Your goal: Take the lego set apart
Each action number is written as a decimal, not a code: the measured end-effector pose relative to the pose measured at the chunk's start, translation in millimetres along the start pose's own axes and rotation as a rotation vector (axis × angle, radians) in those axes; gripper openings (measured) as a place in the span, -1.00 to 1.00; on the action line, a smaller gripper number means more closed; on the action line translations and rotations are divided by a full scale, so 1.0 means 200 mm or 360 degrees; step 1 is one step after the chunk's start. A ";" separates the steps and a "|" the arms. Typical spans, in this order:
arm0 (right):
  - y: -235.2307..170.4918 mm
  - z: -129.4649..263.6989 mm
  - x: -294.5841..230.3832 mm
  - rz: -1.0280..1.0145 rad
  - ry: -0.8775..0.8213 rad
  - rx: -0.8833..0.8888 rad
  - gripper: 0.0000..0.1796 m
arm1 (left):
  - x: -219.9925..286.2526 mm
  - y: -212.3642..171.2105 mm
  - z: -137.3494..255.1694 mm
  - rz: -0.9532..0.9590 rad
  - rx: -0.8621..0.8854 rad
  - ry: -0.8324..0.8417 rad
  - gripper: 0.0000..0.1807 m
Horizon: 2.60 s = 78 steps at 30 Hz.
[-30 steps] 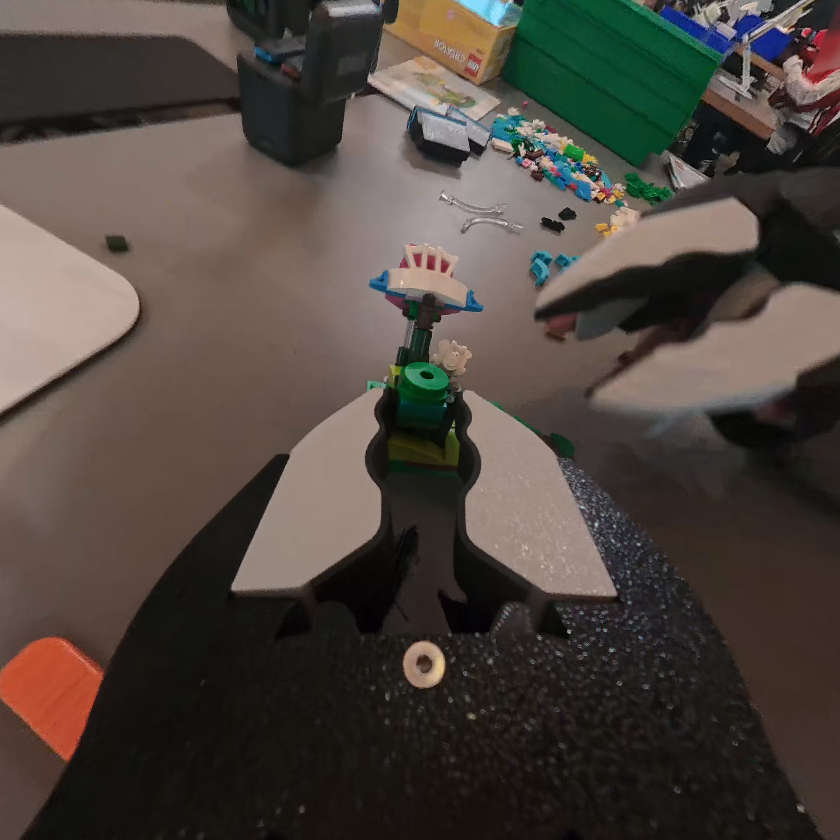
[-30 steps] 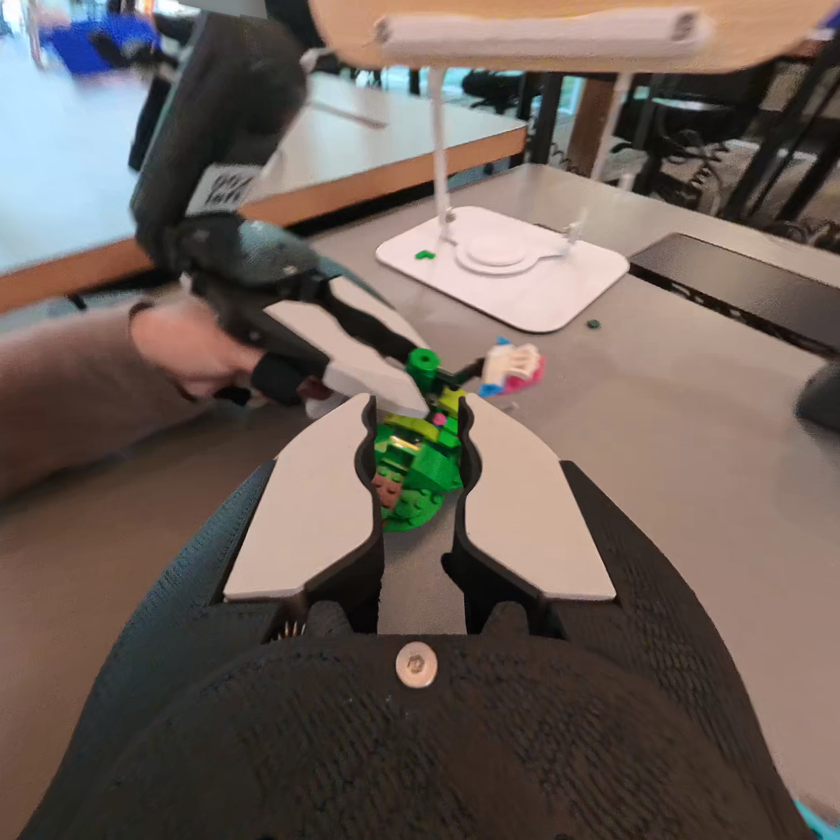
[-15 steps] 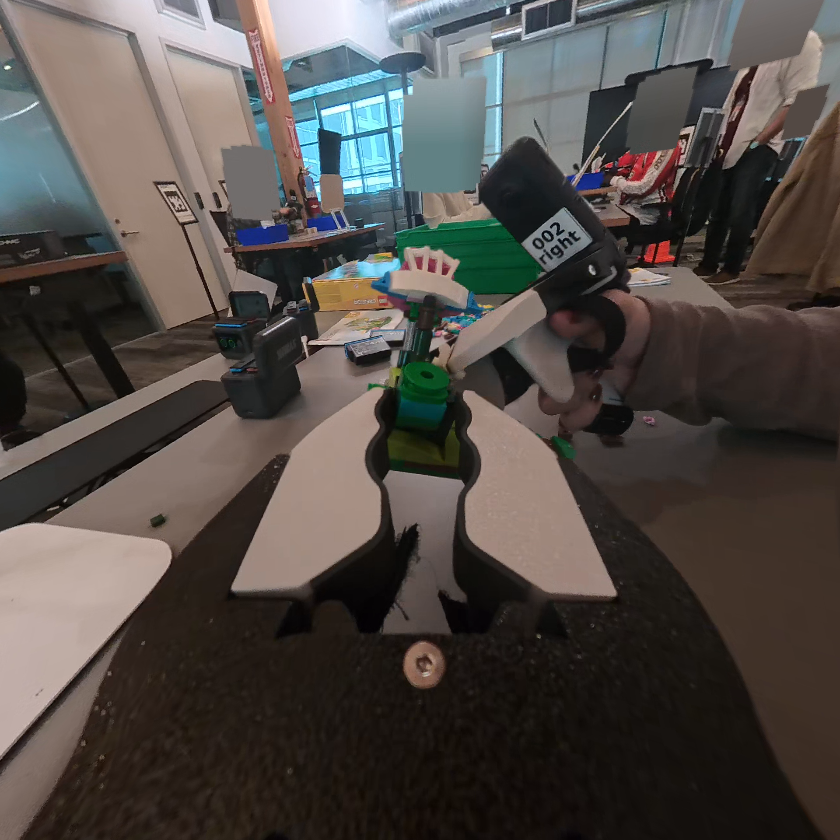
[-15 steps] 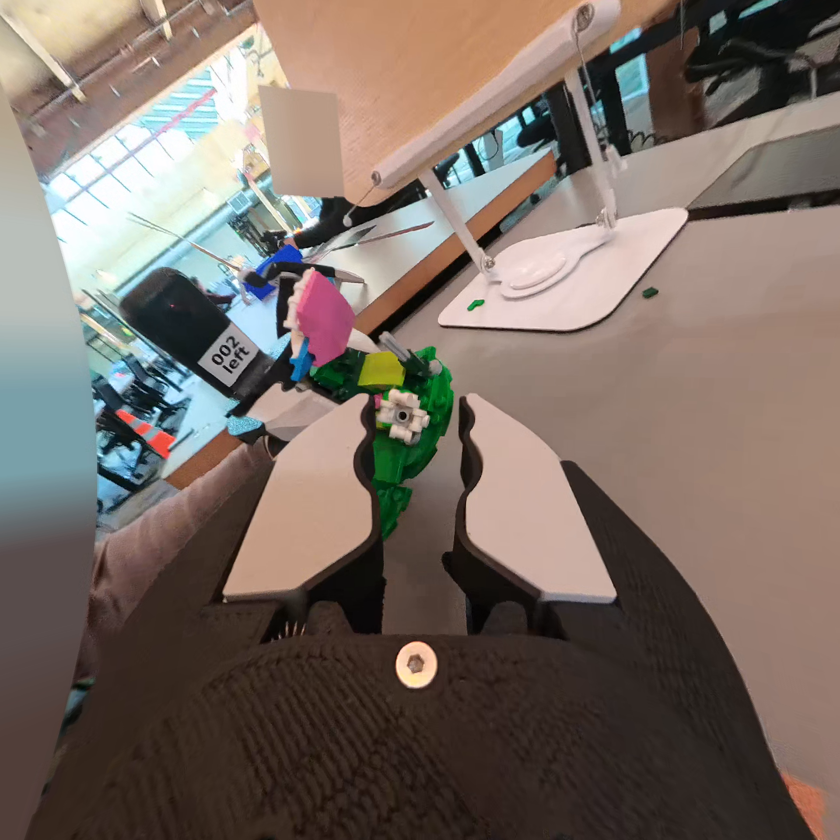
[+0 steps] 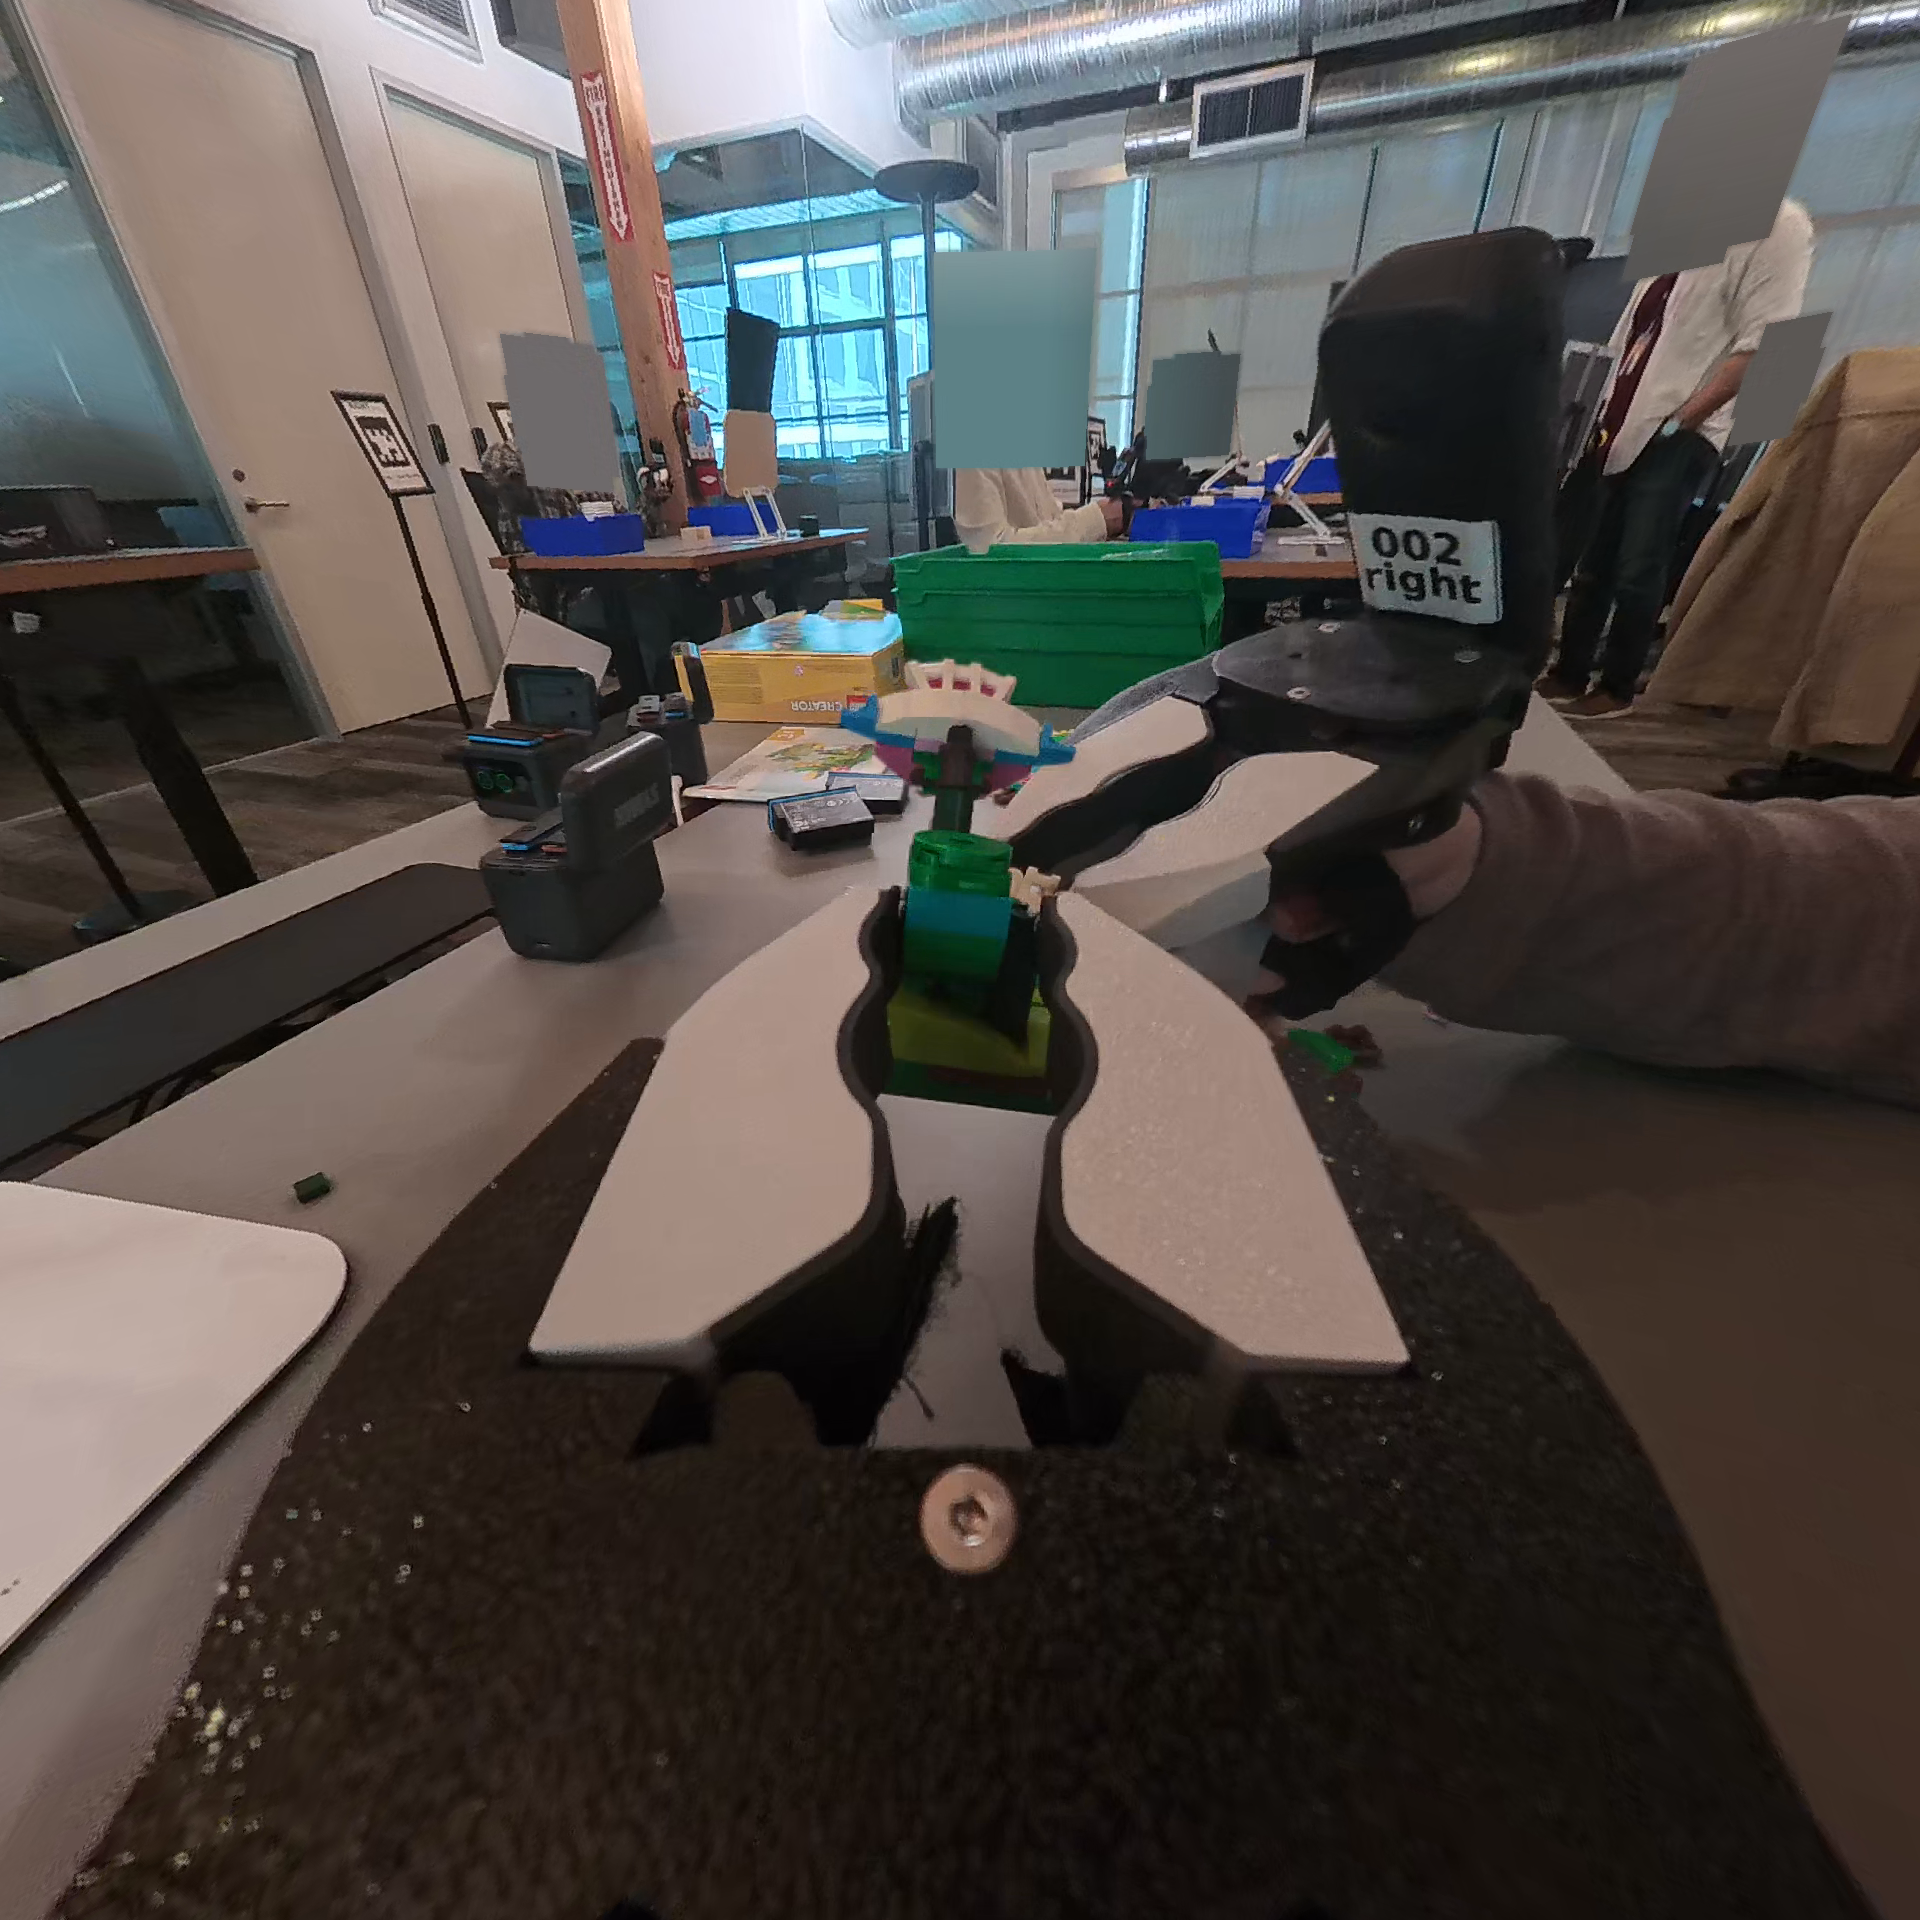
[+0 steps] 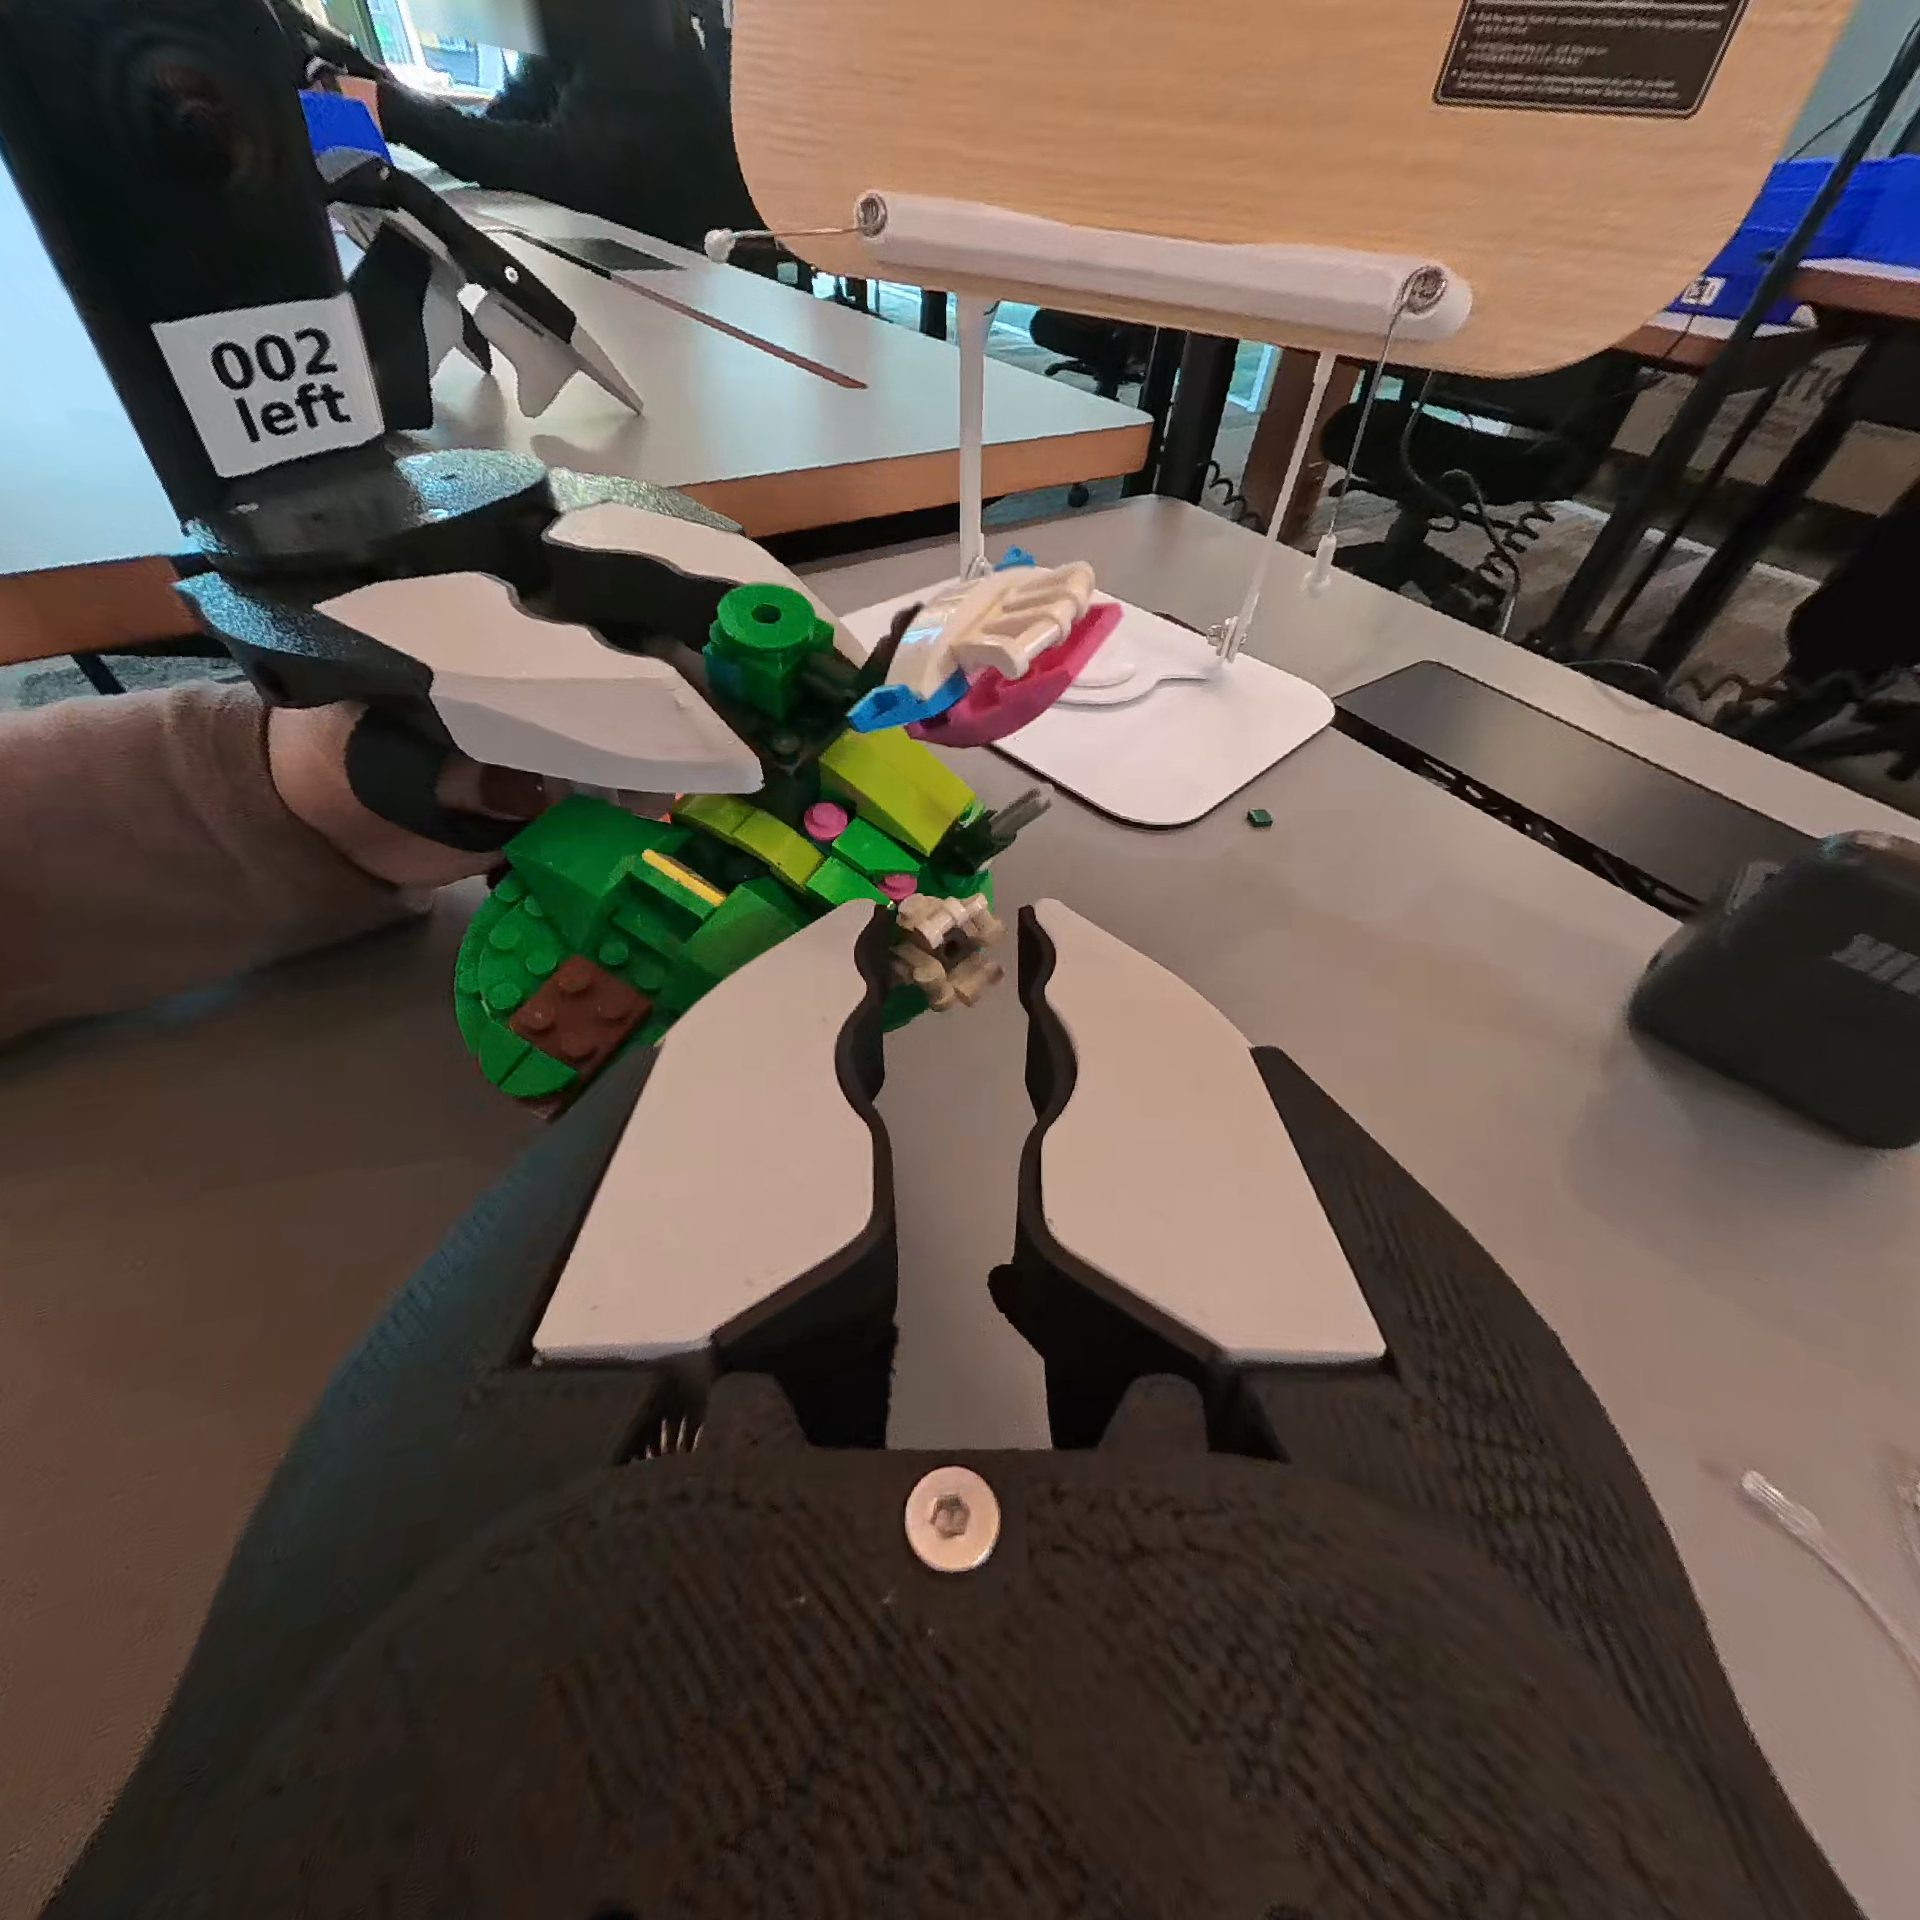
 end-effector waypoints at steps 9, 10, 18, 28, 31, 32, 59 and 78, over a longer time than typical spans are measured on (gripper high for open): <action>-0.02 0.01 0.04 -0.0170 0.0147 -0.0044 -0.80 | 0.01 0.00 -0.02 -0.0014 -0.0056 0.0007 -0.73; -0.02 0.01 0.04 -0.0103 0.0078 -0.0049 -0.81 | 0.01 -0.01 -0.02 -0.0023 -0.0107 0.0040 -0.73; -0.01 -0.02 -0.05 0.0763 -0.0538 -0.0110 -0.81 | 0.01 -0.04 -0.08 -0.0020 -0.0401 0.0253 -0.73; -0.02 0.00 -0.03 0.0884 -0.0716 -0.0076 -0.81 | -0.08 -0.08 -0.03 0.0304 -0.0480 0.0374 -0.73; -0.06 -0.02 0.02 0.0415 -0.0379 -0.0269 -0.80 | -0.09 -0.10 -0.02 0.0267 -0.0557 0.0390 -0.73; -0.08 -0.02 0.03 0.0385 -0.0323 -0.0376 -0.80 | -0.09 -0.11 -0.01 0.0216 -0.0596 0.0403 -0.73; 0.01 0.09 -0.04 0.0189 0.0512 0.0057 -0.96 | 0.05 -0.06 0.01 0.0292 -0.0396 -0.0615 -0.73; 0.05 0.09 -0.03 -0.0218 0.0655 0.0218 -0.66 | 0.03 0.01 0.03 0.0394 -0.0159 -0.0583 -0.73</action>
Point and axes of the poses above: each gripper's, where its closed fingertips meet, z back along the fingers, y out of its top, x = y × z across the jaws, the point moved 10 cm from there along z, back along the fingers, and after that the axes turned 4 degrees about x, right-handed, at the moved point
